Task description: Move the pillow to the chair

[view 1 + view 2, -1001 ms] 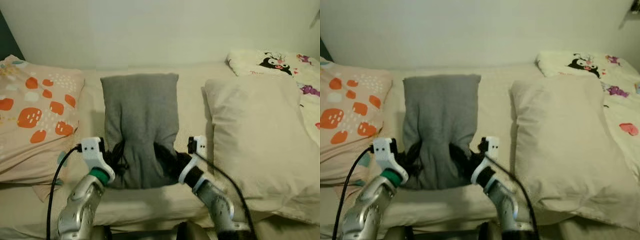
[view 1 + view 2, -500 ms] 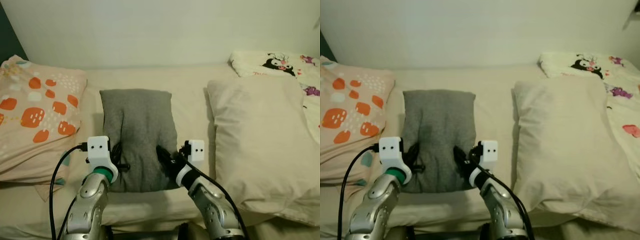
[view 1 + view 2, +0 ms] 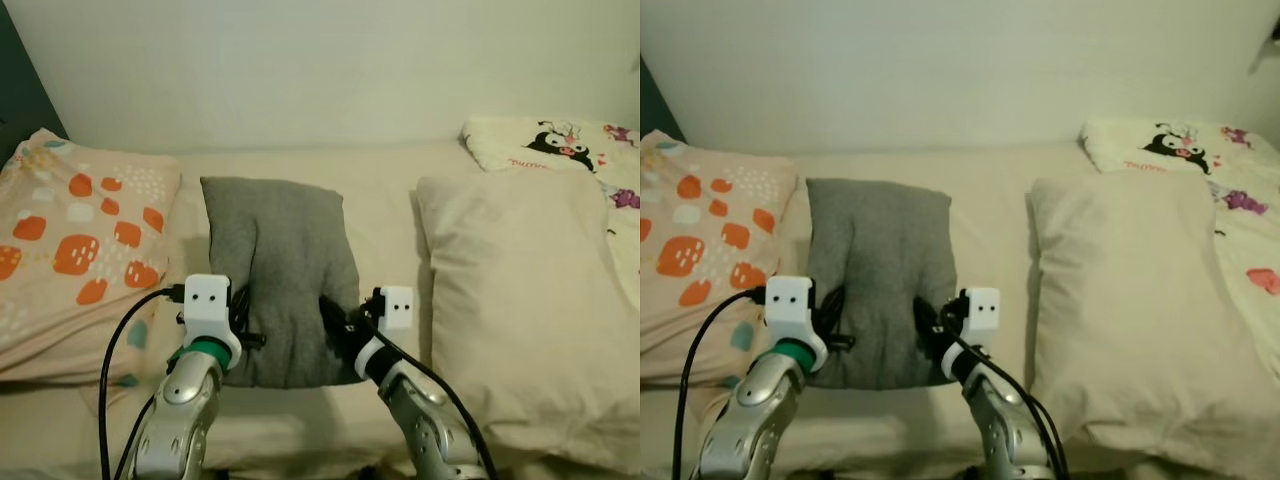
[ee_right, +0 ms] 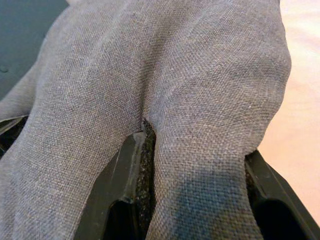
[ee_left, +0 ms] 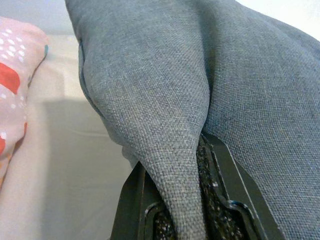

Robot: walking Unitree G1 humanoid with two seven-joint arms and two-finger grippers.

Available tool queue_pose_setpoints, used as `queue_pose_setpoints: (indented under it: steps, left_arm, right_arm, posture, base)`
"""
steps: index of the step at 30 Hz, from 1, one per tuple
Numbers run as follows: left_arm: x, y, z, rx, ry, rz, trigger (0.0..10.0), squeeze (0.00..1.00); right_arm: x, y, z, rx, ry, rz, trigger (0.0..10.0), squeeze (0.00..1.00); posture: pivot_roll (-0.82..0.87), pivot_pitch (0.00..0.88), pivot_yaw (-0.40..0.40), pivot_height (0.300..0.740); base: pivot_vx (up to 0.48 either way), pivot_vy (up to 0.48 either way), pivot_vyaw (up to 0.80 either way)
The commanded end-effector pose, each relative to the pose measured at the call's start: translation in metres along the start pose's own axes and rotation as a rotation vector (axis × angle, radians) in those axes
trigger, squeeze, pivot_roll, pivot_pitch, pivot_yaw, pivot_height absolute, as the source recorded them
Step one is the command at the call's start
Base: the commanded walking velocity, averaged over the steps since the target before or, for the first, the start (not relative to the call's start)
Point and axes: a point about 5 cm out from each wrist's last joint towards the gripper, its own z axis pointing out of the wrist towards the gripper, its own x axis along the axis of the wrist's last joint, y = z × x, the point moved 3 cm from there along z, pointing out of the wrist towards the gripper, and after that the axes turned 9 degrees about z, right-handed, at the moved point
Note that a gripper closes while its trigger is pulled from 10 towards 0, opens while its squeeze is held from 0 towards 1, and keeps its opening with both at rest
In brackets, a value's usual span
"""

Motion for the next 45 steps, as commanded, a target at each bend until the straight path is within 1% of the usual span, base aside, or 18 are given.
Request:
queue_pose_setpoints:
  steps: [1, 4, 6, 8, 12, 22, 23, 26, 27, 42, 45]
  left_arm:
    - [0.0111, 0.0072, -0.0010, -0.020, 0.051, -0.011, 10.0, 0.00]
    - [0.0108, 0.0070, -0.0016, -0.024, 0.050, -0.004, 10.0, 0.00]
    - [0.0121, 0.0085, -0.0016, -0.031, 0.058, 0.035, 10.0, 0.00]
    - [0.0125, 0.0086, -0.0013, -0.029, 0.060, 0.043, 10.0, 0.00]
    - [0.0131, 0.0089, -0.0005, -0.021, 0.064, 0.040, 10.0, 0.00]
    - [0.0125, 0.0112, -0.0010, -0.030, 0.065, 0.040, 10.0, 0.00]
    - [0.0122, 0.0105, -0.0013, -0.030, 0.063, 0.040, 10.0, 0.00]
    - [0.0119, 0.0103, -0.0015, -0.029, 0.062, 0.040, 10.0, 0.00]
    - [0.0116, 0.0099, -0.0017, -0.028, 0.060, 0.040, 10.0, 0.00]
    - [0.0107, 0.0104, -0.0018, -0.025, 0.058, 0.040, 10.0, 0.00]
    - [0.0113, 0.0106, -0.0017, -0.026, 0.059, 0.040, 10.0, 0.00]
  right_arm:
    - [-0.0036, -0.0147, 0.0055, 0.047, -0.008, -0.010, 10.0, 0.00]
    - [-0.0036, -0.0135, 0.0050, 0.043, -0.006, -0.006, 10.0, 0.00]
    - [-0.0033, -0.0129, 0.0053, 0.040, -0.004, -0.005, 10.0, 0.00]
    - [-0.0032, -0.0129, 0.0057, 0.039, -0.004, -0.004, 10.0, 0.00]
    - [-0.0025, -0.0121, 0.0060, 0.035, 0.000, -0.002, 10.0, 0.00]
    - [-0.0019, -0.0116, 0.0064, 0.033, 0.001, -0.005, 10.0, 0.00]
    - [-0.0022, -0.0119, 0.0066, 0.033, -0.001, -0.009, 10.0, 0.00]
    - [-0.0028, -0.0119, 0.0067, 0.032, -0.006, -0.016, 10.0, 0.00]
    - [-0.0040, -0.0117, 0.0070, 0.027, -0.015, -0.034, 10.0, 0.00]
    - [-0.0004, -0.0114, 0.0071, 0.026, 0.010, -0.037, 10.0, 0.00]
    - [0.0007, -0.0124, 0.0067, 0.032, 0.018, -0.037, 10.0, 0.00]
  posture:
    - [0.03, 0.000, 0.062, 0.661]
    - [0.04, 0.000, 0.061, 0.671]
    - [0.04, 0.000, 0.061, 0.681]
    - [0.04, 0.000, 0.061, 0.686]
    - [0.03, 0.000, 0.059, 0.701]
    - [0.03, 0.000, 0.057, 0.721]
    - [0.03, 0.000, 0.056, 0.731]
    - [0.03, 0.000, 0.056, 0.736]
    - [0.03, 0.000, 0.057, 0.740]
    - [0.03, 0.000, 0.055, 0.740]
    - [0.03, 0.000, 0.055, 0.740]
  base:
    - [0.000, 0.000, 0.00]
    - [0.000, 0.000, 0.00]
    - [0.000, 0.000, 0.00]
    - [0.000, 0.000, 0.00]
    - [0.000, 0.000, 0.00]
    - [0.000, 0.000, 0.00]
    - [0.000, 0.000, 0.00]
    - [0.000, 0.000, 0.00]
    - [0.000, 0.000, 0.00]
    - [0.000, 0.000, 0.00]
    - [0.000, 0.000, -0.80]
